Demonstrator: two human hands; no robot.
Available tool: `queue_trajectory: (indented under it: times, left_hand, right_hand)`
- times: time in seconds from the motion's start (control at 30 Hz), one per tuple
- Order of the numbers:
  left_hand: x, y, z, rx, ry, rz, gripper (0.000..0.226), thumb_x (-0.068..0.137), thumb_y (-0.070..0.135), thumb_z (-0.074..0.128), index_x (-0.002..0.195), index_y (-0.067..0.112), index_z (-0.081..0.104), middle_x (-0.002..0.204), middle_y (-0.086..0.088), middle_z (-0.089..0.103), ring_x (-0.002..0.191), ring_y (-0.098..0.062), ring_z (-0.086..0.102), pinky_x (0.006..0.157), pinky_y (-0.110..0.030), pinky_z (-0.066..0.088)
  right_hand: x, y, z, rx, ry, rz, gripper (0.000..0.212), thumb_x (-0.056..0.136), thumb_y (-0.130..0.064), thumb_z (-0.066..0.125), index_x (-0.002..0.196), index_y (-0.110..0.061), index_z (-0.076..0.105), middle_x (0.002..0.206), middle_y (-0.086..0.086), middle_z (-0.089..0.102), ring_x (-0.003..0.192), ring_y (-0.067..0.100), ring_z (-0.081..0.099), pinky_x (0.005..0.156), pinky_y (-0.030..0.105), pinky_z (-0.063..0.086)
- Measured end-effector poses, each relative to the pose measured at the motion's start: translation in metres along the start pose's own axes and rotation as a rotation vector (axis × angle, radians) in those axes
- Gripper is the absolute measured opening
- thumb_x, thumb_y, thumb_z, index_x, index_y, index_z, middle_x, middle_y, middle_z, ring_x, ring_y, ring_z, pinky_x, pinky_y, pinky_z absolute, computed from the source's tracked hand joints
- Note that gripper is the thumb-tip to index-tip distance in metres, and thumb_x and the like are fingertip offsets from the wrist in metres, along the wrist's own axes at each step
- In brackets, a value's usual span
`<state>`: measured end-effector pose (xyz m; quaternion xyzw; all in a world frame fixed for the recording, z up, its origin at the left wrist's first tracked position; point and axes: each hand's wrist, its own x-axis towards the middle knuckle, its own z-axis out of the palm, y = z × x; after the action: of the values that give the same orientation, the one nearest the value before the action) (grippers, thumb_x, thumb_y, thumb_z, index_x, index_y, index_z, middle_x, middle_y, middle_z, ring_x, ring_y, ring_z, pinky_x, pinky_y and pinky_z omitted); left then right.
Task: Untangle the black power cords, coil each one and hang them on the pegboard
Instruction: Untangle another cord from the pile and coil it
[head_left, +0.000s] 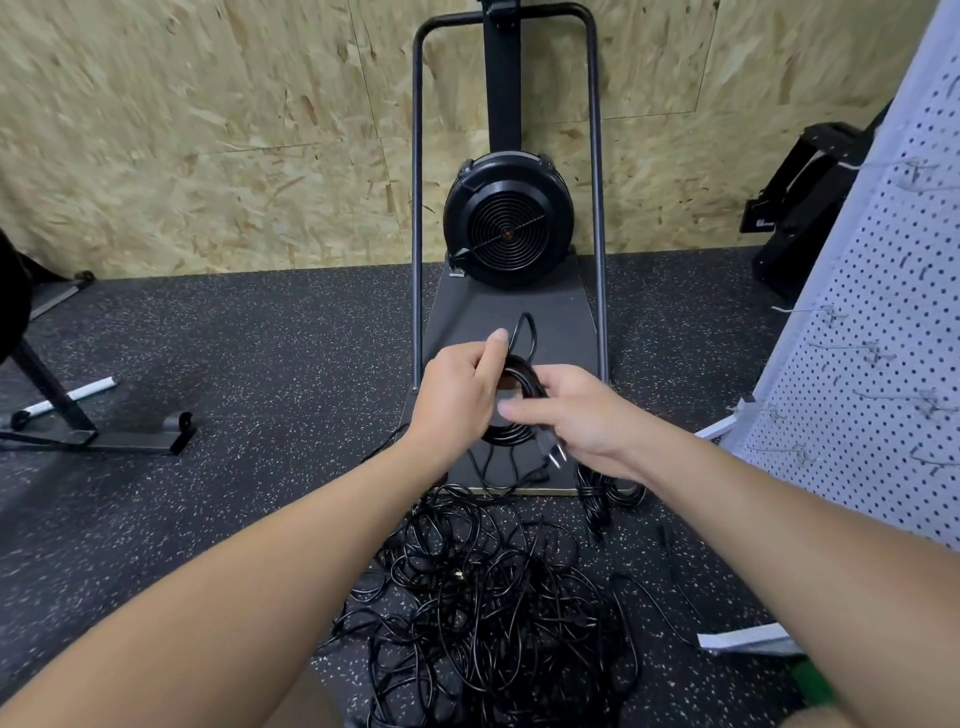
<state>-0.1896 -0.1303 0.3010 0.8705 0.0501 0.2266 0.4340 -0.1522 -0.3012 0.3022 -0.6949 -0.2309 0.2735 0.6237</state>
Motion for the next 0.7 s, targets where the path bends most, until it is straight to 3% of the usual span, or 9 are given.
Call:
queue_trajectory:
  times: [0.07, 0.13, 0.2, 0.23, 0.3, 0.37, 0.5, 0.6, 0.7]
  left_hand:
    - [-0.002, -0.001, 0.001, 0.043, -0.011, 0.005, 0.065, 0.115, 0.050, 0.047, 0.068, 0.006, 0.038, 0.057, 0.002, 0.035, 0.058, -0.017, 0.031, 0.059, -0.041, 0.030]
    - [-0.004, -0.003, 0.004, 0.093, -0.016, 0.008, 0.065, 0.114, 0.051, 0.048, 0.066, 0.007, 0.045, 0.054, -0.001, 0.040, 0.056, -0.019, 0.035, 0.060, -0.043, 0.036]
    - [-0.003, -0.007, 0.003, 0.127, -0.005, -0.006, 0.068, 0.112, 0.055, 0.049, 0.067, 0.004, 0.051, 0.055, -0.008, 0.043, 0.055, -0.020, 0.036, 0.060, -0.044, 0.040]
    - [0.000, -0.010, 0.000, 0.128, 0.013, -0.025, 0.069, 0.111, 0.056, 0.050, 0.067, 0.002, 0.049, 0.055, -0.010, 0.041, 0.054, -0.020, 0.034, 0.057, -0.044, 0.038]
    - [0.008, -0.016, -0.010, 0.094, 0.072, -0.085, 0.071, 0.111, 0.056, 0.050, 0.064, 0.004, 0.042, 0.053, -0.004, 0.037, 0.052, -0.020, 0.033, 0.053, -0.039, 0.031]
    - [0.016, -0.017, -0.021, -0.081, 0.125, -0.181, 0.070, 0.111, 0.053, 0.053, 0.063, 0.005, 0.039, 0.056, -0.006, 0.038, 0.053, -0.020, 0.034, 0.051, -0.030, 0.032]
    - [0.018, -0.005, -0.019, -0.496, 0.121, -0.290, 0.066, 0.109, 0.048, 0.063, 0.074, -0.009, 0.060, 0.068, -0.017, 0.051, 0.056, -0.022, 0.037, 0.055, -0.032, 0.052]
    - [0.010, 0.007, -0.010, -0.660, 0.002, -0.274, 0.050, 0.107, 0.048, 0.067, 0.084, 0.005, 0.057, 0.073, -0.012, 0.037, 0.057, -0.020, 0.033, 0.062, -0.037, 0.052]
    - [0.003, 0.008, -0.002, -0.699, -0.136, -0.244, 0.044, 0.102, 0.039, 0.077, 0.082, 0.012, 0.048, 0.069, -0.004, 0.025, 0.057, -0.019, 0.031, 0.067, -0.036, 0.052]
  right_hand:
    - [0.005, 0.009, -0.006, -0.213, 0.030, 0.003, 0.013, 0.095, 0.006, 0.073, 0.103, -0.005, 0.070, 0.089, 0.007, 0.072, 0.080, 0.014, 0.067, 0.079, 0.036, 0.056]
    - [0.004, 0.010, -0.008, -0.260, -0.019, 0.055, 0.036, 0.098, 0.014, 0.062, 0.127, -0.006, 0.068, 0.126, 0.017, 0.073, 0.099, 0.019, 0.079, 0.089, 0.040, 0.066]
    - [0.001, 0.013, -0.009, -0.348, -0.092, 0.114, 0.062, 0.105, 0.014, 0.049, 0.161, -0.013, 0.047, 0.166, 0.020, 0.046, 0.107, 0.022, 0.080, 0.091, 0.034, 0.067]
    - [-0.001, 0.014, -0.013, -0.412, -0.123, 0.138, 0.067, 0.108, 0.013, 0.042, 0.169, -0.014, 0.034, 0.171, 0.021, 0.037, 0.107, 0.023, 0.080, 0.089, 0.032, 0.067]
    - [-0.007, 0.011, -0.027, -0.544, -0.155, 0.140, 0.057, 0.108, 0.013, 0.032, 0.159, -0.008, 0.048, 0.157, 0.022, 0.055, 0.100, 0.026, 0.081, 0.078, 0.028, 0.066]
    - [-0.012, 0.006, -0.043, -0.711, -0.087, 0.082, 0.050, 0.102, 0.014, 0.032, 0.118, -0.012, 0.072, 0.123, 0.011, 0.074, 0.080, 0.021, 0.081, 0.058, 0.025, 0.057]
    - [-0.008, 0.008, -0.061, -0.883, 0.075, 0.053, 0.048, 0.101, 0.006, 0.037, 0.094, -0.025, 0.074, 0.084, -0.006, 0.076, 0.059, 0.010, 0.074, 0.054, 0.026, 0.049]
    - [-0.007, 0.019, -0.058, -0.949, 0.041, 0.064, 0.045, 0.106, 0.001, 0.041, 0.094, -0.022, 0.077, 0.087, -0.004, 0.076, 0.068, 0.008, 0.074, 0.059, 0.022, 0.053]
    - [-0.005, 0.028, -0.060, -1.316, 0.085, -0.055, 0.032, 0.108, -0.011, 0.048, 0.106, -0.027, 0.076, 0.113, -0.001, 0.066, 0.101, 0.021, 0.060, 0.090, 0.040, 0.050]
